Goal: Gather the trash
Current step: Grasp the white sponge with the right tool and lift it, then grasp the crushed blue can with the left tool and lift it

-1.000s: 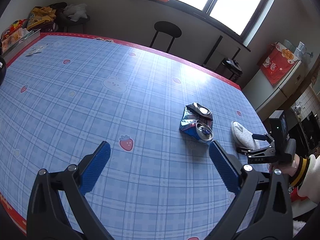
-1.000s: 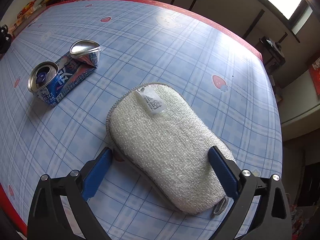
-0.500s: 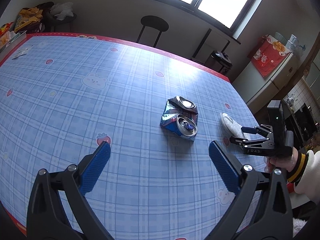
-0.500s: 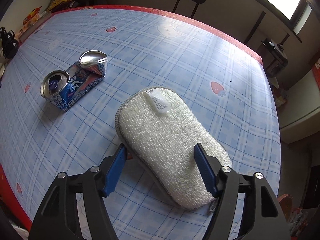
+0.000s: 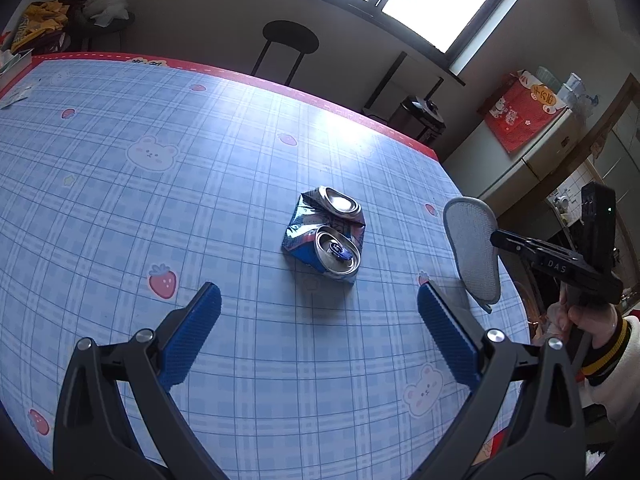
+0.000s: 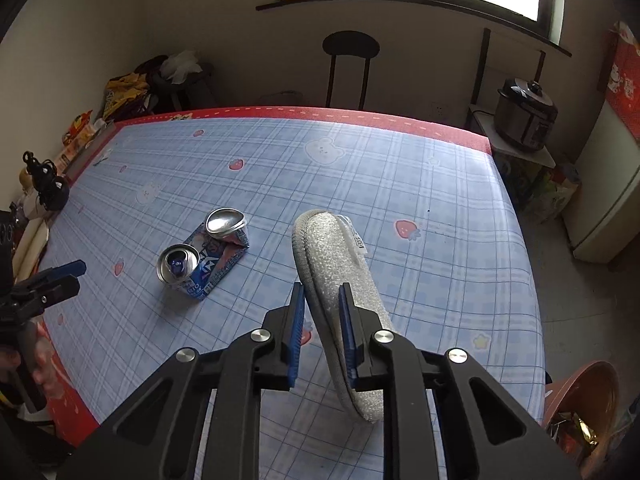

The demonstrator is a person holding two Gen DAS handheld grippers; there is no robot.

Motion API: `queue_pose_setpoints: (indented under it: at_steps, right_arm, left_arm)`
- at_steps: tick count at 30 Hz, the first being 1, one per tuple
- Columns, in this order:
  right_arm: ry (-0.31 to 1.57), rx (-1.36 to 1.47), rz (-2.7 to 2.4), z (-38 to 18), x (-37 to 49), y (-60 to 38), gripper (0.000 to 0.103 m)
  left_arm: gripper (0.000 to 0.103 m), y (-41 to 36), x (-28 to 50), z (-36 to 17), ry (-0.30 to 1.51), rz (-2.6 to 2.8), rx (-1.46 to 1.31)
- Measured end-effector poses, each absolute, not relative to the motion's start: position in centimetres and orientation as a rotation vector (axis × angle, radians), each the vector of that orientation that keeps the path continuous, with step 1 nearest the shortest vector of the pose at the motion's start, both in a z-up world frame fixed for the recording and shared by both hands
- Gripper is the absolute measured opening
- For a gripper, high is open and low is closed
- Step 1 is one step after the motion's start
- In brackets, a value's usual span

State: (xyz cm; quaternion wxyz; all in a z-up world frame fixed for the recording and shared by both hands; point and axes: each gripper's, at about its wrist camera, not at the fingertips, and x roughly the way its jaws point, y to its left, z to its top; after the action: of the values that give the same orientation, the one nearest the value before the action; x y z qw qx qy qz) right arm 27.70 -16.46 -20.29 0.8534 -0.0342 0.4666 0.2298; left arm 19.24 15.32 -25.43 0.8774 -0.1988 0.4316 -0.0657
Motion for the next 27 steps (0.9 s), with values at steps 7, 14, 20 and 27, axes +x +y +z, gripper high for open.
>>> queue_pose_setpoints:
  at_steps: [7, 14, 20, 27]
  right_arm:
    - [0.986, 0.055, 0.413, -20.2, 27.8, -19.4, 0.012]
    - [1.052, 0.042, 0.401, -23.1, 27.0, -18.8, 0.012]
    - [1.039, 0.056, 0.392, -23.2, 26.8, -18.9, 0.013]
    - [1.040, 0.056, 0.390, -23.3, 26.6, -19.0, 0.015]
  left_arm:
    - [0.097, 14.3, 19.9, -25.8, 0.918, -0.170, -0.424]
    - [0.096, 14.2, 21.3, -27.3, 0.957, -0.200, -0.518]
    - [0.095, 13.9, 22.8, -29.2, 0.993, -0.200, -0.572]
    - [0.064, 14.1, 26.0, -31.8, 1.061, -0.168, -0.672]
